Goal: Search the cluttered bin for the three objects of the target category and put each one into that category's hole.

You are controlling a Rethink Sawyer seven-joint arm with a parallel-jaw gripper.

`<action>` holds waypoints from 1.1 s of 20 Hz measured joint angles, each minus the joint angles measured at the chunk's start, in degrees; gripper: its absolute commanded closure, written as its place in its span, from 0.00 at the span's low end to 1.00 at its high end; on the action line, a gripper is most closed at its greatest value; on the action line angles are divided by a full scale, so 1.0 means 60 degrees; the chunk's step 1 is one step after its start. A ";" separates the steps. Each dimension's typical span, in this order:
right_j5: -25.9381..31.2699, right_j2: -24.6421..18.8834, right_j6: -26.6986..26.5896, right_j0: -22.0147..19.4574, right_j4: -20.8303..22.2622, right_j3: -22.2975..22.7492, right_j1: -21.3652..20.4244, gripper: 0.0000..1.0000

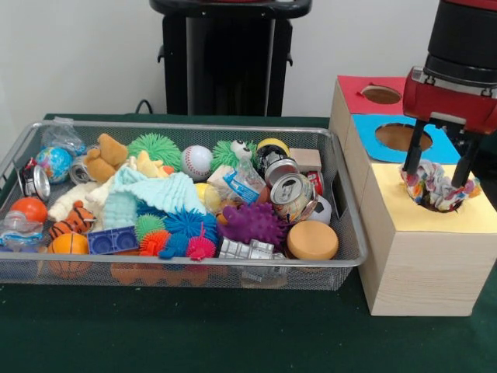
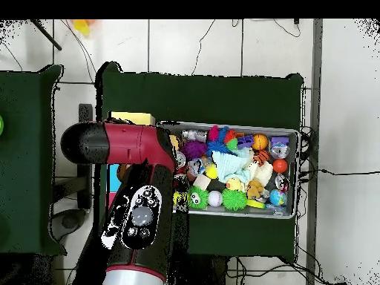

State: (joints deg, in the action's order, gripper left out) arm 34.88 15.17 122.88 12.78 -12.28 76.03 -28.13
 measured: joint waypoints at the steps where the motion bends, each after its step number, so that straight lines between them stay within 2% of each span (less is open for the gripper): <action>1: 0.0000 0.0000 0.0000 0.0000 -0.0010 0.0000 -0.0004 0.00; 16: 0.0000 0.0000 0.0000 0.0034 -0.0053 -0.0004 -0.0005 0.00; 17: 0.0000 0.0001 0.0000 0.0044 -0.0061 -0.0004 -0.0005 1.00; 22: 0.0000 0.0007 0.0000 0.0063 -0.0065 -0.0010 -0.0006 1.00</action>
State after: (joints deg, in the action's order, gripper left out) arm 34.88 15.22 122.88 13.15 -12.67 75.97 -28.16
